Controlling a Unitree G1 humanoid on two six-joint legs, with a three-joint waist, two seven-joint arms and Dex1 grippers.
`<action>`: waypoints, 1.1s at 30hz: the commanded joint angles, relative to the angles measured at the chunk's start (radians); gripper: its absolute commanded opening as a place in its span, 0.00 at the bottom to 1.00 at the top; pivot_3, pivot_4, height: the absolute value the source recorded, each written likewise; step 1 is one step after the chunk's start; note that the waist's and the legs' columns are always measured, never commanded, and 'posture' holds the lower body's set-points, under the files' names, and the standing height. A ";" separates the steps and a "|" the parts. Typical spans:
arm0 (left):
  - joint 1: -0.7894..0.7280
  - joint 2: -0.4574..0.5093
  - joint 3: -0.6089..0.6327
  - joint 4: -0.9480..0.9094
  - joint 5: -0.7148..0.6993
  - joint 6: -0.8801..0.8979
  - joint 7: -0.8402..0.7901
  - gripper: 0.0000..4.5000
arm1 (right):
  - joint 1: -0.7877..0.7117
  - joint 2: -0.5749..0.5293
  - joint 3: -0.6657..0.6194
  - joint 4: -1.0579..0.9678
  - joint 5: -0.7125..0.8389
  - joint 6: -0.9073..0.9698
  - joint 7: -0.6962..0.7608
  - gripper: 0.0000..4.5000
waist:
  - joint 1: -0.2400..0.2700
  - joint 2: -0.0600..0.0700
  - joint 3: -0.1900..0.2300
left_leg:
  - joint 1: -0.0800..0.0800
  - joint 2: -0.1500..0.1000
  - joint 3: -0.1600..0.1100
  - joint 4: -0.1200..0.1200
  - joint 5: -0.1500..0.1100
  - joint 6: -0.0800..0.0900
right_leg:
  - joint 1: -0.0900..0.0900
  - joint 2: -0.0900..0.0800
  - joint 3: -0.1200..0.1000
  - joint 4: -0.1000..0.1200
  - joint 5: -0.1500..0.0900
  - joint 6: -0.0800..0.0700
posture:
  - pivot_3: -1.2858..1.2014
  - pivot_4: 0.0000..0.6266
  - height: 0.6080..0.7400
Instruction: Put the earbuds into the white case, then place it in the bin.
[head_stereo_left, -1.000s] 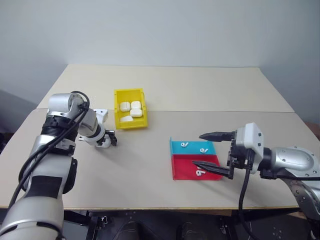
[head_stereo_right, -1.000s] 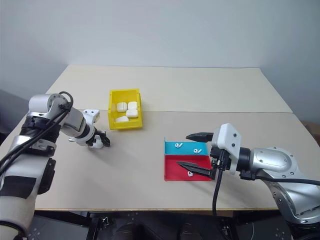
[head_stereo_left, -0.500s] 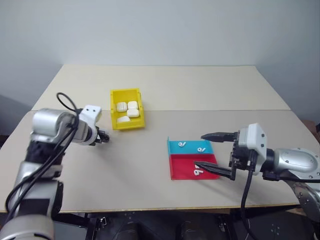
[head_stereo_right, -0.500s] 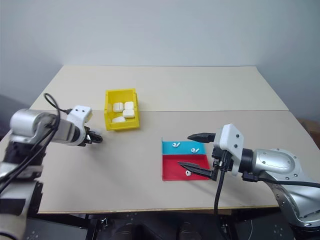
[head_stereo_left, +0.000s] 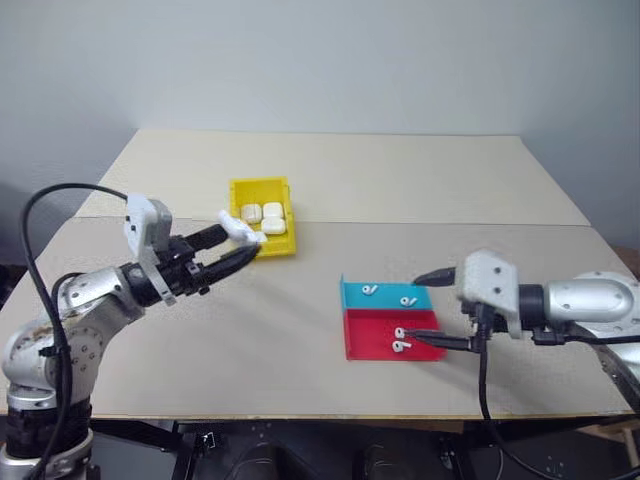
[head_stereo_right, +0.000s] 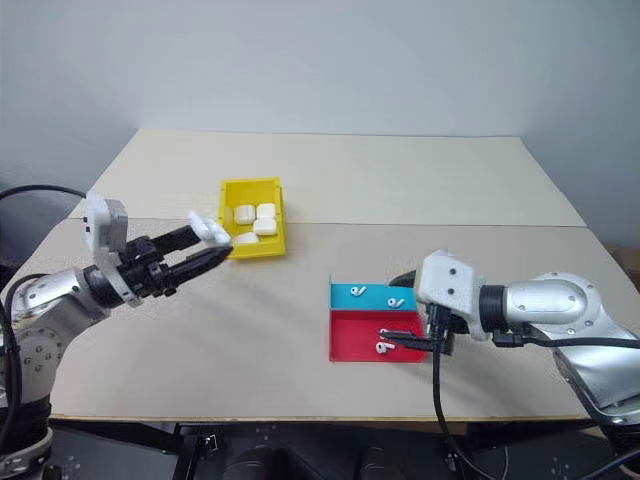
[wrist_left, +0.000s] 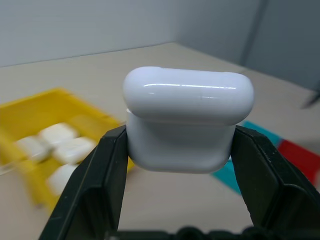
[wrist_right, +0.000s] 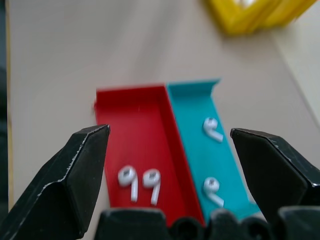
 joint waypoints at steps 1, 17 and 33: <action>-0.024 -0.006 -0.045 0.009 -0.015 -0.113 -0.173 0.62 | -0.052 -0.024 0.042 -0.028 -0.019 0.067 0.021 1.00 | -0.001 0.000 0.000 | 0.000 0.000 0.000 0.000 0.000 0.000 | 0.000 0.000 0.000 0.000 0.000 0.000 | 0.52 0.24 1.00; 0.034 -0.011 -0.129 -0.006 -0.046 -0.251 -0.491 0.62 | -0.235 -0.005 0.416 -0.129 -0.203 0.323 -0.007 0.56 | -0.004 0.000 0.000 | -0.001 0.001 -0.001 0.000 0.000 0.001 | -0.001 0.001 0.000 0.000 0.000 0.000 | 0.52 0.24 1.00; 0.078 -0.016 -0.121 -0.092 -0.079 -0.227 -0.413 0.62 | -0.283 0.077 0.505 -0.030 -0.358 0.288 0.025 0.56 | -0.004 0.000 0.000 | -0.001 0.001 -0.001 0.000 0.000 0.001 | -0.001 0.001 0.000 0.000 0.000 0.000 | 0.52 0.24 1.00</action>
